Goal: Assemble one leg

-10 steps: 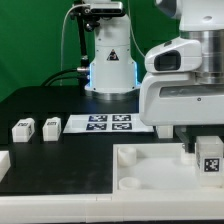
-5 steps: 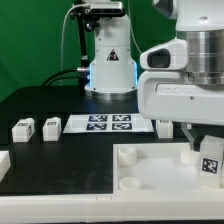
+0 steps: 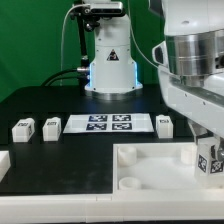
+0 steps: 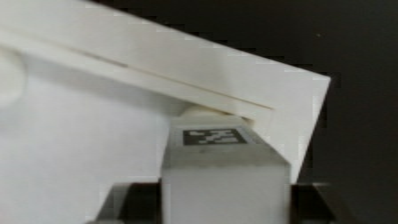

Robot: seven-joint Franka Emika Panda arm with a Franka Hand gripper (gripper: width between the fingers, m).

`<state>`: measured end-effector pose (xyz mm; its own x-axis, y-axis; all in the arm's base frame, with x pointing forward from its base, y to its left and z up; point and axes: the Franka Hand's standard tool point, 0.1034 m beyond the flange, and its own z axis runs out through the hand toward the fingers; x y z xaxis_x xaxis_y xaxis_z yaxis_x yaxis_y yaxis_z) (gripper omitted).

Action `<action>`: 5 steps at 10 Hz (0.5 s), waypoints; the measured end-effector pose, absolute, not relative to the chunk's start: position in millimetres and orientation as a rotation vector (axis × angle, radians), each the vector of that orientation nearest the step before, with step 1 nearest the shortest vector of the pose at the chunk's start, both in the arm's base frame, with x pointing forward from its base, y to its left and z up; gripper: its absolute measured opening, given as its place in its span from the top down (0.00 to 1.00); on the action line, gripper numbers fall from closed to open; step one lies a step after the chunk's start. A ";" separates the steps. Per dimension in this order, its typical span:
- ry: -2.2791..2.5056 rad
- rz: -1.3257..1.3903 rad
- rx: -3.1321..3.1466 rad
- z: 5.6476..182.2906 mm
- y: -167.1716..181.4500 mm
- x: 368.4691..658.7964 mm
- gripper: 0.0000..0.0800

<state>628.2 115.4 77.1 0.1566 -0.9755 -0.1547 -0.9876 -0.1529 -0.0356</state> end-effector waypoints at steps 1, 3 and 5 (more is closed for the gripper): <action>2.071 0.160 -2.185 75.8 116.2 626.8 0.63; 2.114 0.164 -2.147 75.4 116.8 626.5 0.63; 2.106 0.164 -2.154 74.9 117.0 626.3 0.63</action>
Offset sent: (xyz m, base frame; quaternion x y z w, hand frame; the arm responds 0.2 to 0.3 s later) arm 0.0000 0.0000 0.0000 0.0000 0.0000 0.0000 1.0000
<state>626.3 117.0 74.9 0.0234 -0.9862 -0.1639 -0.9997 -0.0216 -0.0127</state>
